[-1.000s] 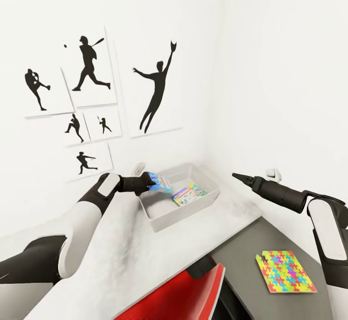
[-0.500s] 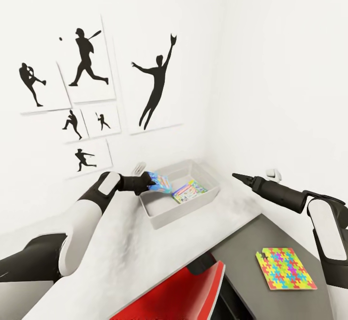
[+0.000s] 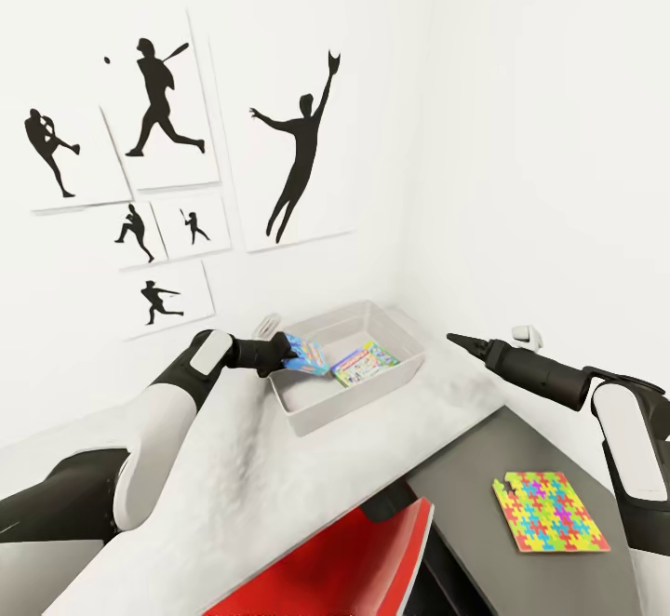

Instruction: Put all the toys in the child's room - the three board games (two on the bed and one on the table), the two jigsaw puzzles on the table, and the tennis ball on the table - inside the toy box on the table in the child's room.

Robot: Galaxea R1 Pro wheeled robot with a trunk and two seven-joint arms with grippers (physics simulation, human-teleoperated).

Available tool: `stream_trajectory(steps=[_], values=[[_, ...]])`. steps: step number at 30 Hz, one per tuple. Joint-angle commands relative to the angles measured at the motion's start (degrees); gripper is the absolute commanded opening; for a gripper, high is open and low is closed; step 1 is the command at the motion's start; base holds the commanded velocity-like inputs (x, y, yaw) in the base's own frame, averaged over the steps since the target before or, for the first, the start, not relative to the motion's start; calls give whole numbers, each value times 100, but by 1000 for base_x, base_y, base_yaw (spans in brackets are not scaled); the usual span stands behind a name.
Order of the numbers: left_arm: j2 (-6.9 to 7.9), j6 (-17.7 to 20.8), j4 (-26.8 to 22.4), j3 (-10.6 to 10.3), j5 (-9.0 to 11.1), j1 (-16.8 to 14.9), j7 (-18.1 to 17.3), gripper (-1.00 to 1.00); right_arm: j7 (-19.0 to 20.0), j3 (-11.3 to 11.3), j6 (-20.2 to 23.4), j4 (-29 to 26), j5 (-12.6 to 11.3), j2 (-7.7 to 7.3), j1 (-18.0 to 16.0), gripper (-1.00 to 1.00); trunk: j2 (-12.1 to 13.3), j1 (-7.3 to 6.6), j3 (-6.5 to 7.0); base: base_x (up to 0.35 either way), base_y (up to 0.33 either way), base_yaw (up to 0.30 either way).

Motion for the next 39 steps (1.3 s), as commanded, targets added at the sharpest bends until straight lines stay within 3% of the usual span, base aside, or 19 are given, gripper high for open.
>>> stream_trajectory(steps=[1,8,13,18,27,39], values=[[-5,32,-2,50,-22,-6,7,-100,60,-8,24,0,54,0,-6,100,-10,2,-18,0,0,0],[6,32,-10,49,-10,-7,47,-100,60,-10,24,0,56,5,2,100,-10,2,-32,0,0,0],[-34,95,-38,41,-34,-96,51,-100,59,-111,-35,62,28,160,-7,100,-10,2,-32,0,0,0],[3,94,-37,41,-27,-102,43,-100,64,-208,-27,74,27,211,-2,100,-10,2,-32,0,0,0],[19,94,-37,41,-25,-103,39,-100,68,-328,-12,78,28,228,2,100,-10,2,-32,0,0,0],[19,121,-37,41,-25,-103,32,-100,70,-335,3,79,20,226,3,100,-491,266,-248,0,0,0]])
